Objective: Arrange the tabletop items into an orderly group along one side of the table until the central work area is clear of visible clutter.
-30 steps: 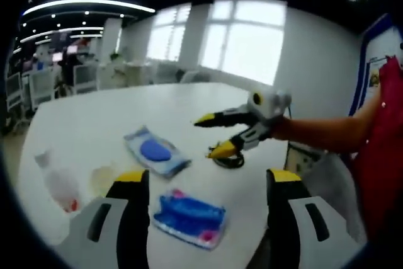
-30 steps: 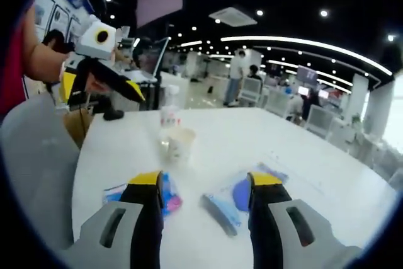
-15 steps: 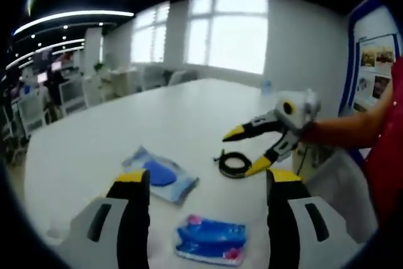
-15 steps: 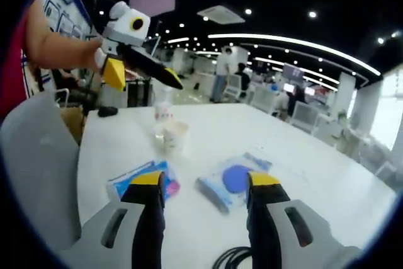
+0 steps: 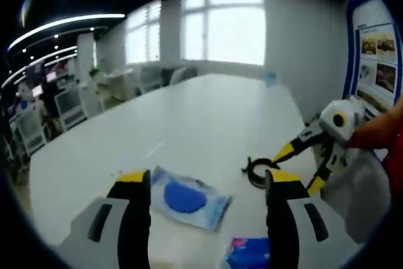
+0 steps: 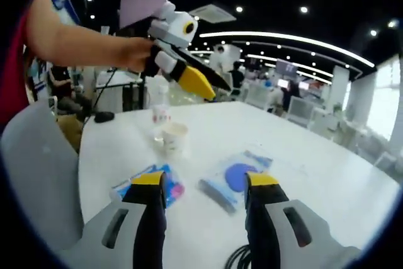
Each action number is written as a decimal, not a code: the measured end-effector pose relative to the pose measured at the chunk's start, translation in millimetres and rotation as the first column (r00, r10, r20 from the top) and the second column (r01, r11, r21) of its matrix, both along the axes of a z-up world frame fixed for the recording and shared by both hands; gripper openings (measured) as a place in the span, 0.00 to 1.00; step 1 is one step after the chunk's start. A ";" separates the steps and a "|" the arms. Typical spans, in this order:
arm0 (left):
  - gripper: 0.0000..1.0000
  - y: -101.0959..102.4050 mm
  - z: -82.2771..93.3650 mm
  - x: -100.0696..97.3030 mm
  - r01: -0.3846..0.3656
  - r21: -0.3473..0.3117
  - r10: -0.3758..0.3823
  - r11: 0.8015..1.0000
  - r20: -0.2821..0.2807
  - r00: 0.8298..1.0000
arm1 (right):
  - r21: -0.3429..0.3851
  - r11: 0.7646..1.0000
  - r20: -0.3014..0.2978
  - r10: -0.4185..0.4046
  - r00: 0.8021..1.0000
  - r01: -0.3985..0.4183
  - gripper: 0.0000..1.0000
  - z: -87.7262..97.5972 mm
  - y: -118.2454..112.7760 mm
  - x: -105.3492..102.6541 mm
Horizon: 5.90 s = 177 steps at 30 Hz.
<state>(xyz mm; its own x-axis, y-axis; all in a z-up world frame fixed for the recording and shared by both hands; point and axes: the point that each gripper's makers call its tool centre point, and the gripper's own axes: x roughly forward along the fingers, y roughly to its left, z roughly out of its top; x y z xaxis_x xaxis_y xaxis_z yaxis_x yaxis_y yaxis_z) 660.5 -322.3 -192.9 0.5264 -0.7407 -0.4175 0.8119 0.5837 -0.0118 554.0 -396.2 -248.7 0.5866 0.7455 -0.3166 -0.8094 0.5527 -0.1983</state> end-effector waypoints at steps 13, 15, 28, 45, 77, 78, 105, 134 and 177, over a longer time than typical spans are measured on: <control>0.65 -9.1 -53.9 68.8 0.003 0.085 0.003 0.996 -0.068 0.998 | 0.000 0.999 -0.056 -0.045 0.997 0.045 0.48 -9.5 3.3 -1.7; 0.65 -11.6 -62.5 77.9 0.008 0.092 -0.001 0.996 -0.075 0.997 | 0.027 0.996 -0.090 -0.082 0.993 0.085 0.47 -10.9 0.2 0.0; 0.62 -26.0 -115.4 101.3 0.077 0.148 -0.058 0.986 -0.125 0.991 | -0.108 0.974 -0.114 -0.212 0.970 0.201 0.42 -47.8 -14.0 29.2; 0.58 -21.6 -150.8 124.0 0.093 0.161 -0.067 0.983 -0.160 0.985 | -0.379 0.919 -0.016 -0.123 0.992 0.107 0.31 -114.9 16.5 73.4; 0.54 -24.5 -175.0 119.4 0.106 0.191 -0.065 0.976 -0.209 0.976 | -0.572 0.816 0.056 0.144 0.988 -0.087 0.07 -135.1 33.1 65.7; 0.54 -25.6 -175.9 114.9 0.110 0.194 -0.067 0.975 -0.212 0.975 | -0.577 0.811 0.054 0.158 0.986 -0.098 0.07 -134.8 32.5 62.0; 0.26 -46.9 -185.9 68.3 0.246 0.215 -0.185 0.945 -0.269 0.945 | -0.660 0.711 -0.010 0.314 0.949 -0.242 0.05 -135.7 6.3 0.7; 0.00 -21.4 -184.8 77.3 0.081 0.242 -0.022 0.967 -0.239 0.971 | -0.479 0.875 -0.109 -0.141 0.984 0.073 0.13 -116.2 -39.1 24.5; 0.00 2.7 -151.4 62.5 -0.063 0.248 0.113 0.967 -0.189 0.975 | -0.133 0.723 -0.681 -0.564 0.467 0.678 0.04 -125.7 -62.9 49.3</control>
<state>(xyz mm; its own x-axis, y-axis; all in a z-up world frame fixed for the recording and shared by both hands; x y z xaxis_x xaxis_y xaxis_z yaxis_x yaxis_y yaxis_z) 723.0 -319.6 -344.4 0.4723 -0.5605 -0.6802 0.7526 0.6582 -0.0199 603.3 -459.0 -374.3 0.6001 0.3345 -0.7266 -0.1160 0.9352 0.3347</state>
